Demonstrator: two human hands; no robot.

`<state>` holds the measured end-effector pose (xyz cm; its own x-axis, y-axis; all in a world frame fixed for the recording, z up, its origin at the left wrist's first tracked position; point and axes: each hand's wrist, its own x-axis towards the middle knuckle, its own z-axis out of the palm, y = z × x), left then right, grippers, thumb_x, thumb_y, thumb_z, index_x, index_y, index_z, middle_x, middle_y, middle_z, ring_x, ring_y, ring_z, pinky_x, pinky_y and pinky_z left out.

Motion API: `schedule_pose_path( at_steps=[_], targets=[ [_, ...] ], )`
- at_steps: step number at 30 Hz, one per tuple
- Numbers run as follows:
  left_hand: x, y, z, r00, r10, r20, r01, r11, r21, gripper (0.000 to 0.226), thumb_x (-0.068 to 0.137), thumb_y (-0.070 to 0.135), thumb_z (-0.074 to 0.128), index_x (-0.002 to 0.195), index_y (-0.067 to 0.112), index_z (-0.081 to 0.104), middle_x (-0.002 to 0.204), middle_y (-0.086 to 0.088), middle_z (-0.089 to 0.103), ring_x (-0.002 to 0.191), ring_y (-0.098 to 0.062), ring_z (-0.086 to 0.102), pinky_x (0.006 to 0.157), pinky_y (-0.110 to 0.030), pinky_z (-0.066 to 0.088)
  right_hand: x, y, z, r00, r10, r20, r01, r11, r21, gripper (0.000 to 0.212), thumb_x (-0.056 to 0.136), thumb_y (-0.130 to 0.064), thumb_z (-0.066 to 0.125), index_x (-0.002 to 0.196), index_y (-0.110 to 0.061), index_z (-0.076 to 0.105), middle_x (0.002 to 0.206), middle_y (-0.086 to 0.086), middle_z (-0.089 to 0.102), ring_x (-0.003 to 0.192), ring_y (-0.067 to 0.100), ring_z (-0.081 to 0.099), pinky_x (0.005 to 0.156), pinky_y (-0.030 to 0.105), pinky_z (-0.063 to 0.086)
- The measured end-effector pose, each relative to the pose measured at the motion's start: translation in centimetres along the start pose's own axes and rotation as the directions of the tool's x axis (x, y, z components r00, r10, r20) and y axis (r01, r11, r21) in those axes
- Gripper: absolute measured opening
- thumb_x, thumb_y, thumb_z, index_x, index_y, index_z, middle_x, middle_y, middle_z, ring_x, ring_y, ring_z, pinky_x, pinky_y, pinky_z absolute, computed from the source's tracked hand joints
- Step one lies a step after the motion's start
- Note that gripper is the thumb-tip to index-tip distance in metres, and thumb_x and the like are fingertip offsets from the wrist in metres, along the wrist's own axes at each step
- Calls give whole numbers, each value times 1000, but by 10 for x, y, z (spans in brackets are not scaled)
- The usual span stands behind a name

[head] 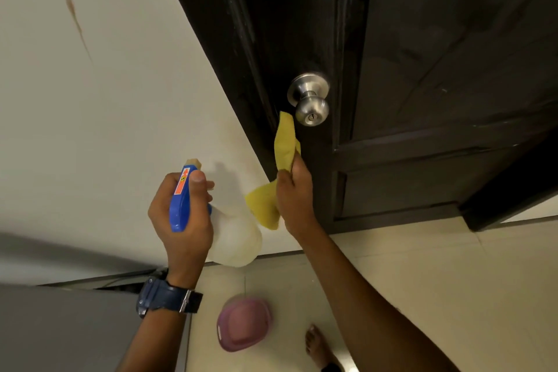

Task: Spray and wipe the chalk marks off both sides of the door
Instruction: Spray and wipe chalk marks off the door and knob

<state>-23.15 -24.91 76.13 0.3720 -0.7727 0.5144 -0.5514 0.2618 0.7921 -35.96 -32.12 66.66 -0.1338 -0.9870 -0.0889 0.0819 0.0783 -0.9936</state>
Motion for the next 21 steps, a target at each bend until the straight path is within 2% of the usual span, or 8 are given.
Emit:
schedule_pose_path(
  at_steps=[2, 4, 6, 9, 12, 15, 17, 21],
  targets=[
    [-2, 2, -2, 1000, -19, -21, 19, 1000, -21, 68, 98, 55, 47, 90, -10, 63, 76, 3, 66, 69, -11, 64, 65, -15, 49, 0, 9, -8, 996, 87, -3, -87, 996, -34, 52, 94, 9, 40, 142, -10, 51, 106, 2, 63, 83, 11, 59, 77, 22, 49],
    [-5, 6, -4, 999, -27, -35, 27, 1000, -16, 62, 99, 51, 48, 92, -9, 63, 77, -5, 66, 69, -11, 65, 65, -15, 50, 7, 17, -19, 964, 267, -18, -267, 964, 12, 38, 92, 11, 38, 111, -11, 64, 95, 7, 57, 85, 21, 54, 75, 30, 44],
    [-7, 8, -6, 998, -36, -50, 35, 999, -10, 53, 99, 44, 48, 94, -6, 64, 78, -7, 66, 68, -12, 64, 64, -17, 51, 19, 8, -23, 931, 360, -63, -356, 932, 65, 41, 89, 13, 35, 89, -14, 65, 92, 12, 53, 84, 26, 49, 76, 33, 41],
    [-8, 9, -9, 997, -47, -58, 46, 999, -16, 51, 98, 44, 50, 93, -5, 63, 77, -9, 66, 68, -15, 63, 63, -20, 51, 28, -25, -20, 989, 142, -47, -138, 988, 69, 28, 92, 9, 42, 99, -2, 66, 83, 8, 54, 77, 17, 52, 71, 30, 45],
    [-9, 9, -15, 994, -67, -82, 65, 997, -33, 50, 97, 44, 52, 92, -4, 64, 75, -11, 65, 65, -16, 63, 59, -25, 51, 14, -23, -14, 993, -45, -111, 44, 999, -8, 22, 95, 4, 52, 100, -13, 65, 81, 0, 61, 69, 0, 56, 68, 19, 49],
    [-8, 9, -20, 992, -76, -97, 75, 997, -16, 48, 97, 45, 52, 89, -1, 63, 76, -11, 67, 65, -22, 63, 60, -35, 52, 9, 11, -23, 983, -47, -179, 21, 989, -146, 20, 91, 7, 56, 96, -9, 67, 78, -2, 62, 71, 1, 57, 72, 30, 47],
    [-8, 8, -24, 993, -69, -101, 69, 998, -2, 49, 97, 46, 51, 88, -1, 63, 76, -9, 67, 65, -21, 63, 60, -36, 52, 13, 16, -27, 984, -44, -175, 3, 974, -227, 16, 90, 5, 62, 89, -11, 67, 74, -8, 58, 70, 0, 56, 72, 29, 45],
    [-8, 7, -26, 990, -88, -112, 86, 996, -20, 42, 96, 45, 51, 91, 6, 65, 77, -8, 68, 65, -21, 64, 58, -35, 52, 18, -2, -24, 937, -282, -207, 220, 935, -277, 12, 84, 4, 72, 96, -1, 72, 87, -4, 63, 83, -13, 59, 75, 5, 44]
  ],
)
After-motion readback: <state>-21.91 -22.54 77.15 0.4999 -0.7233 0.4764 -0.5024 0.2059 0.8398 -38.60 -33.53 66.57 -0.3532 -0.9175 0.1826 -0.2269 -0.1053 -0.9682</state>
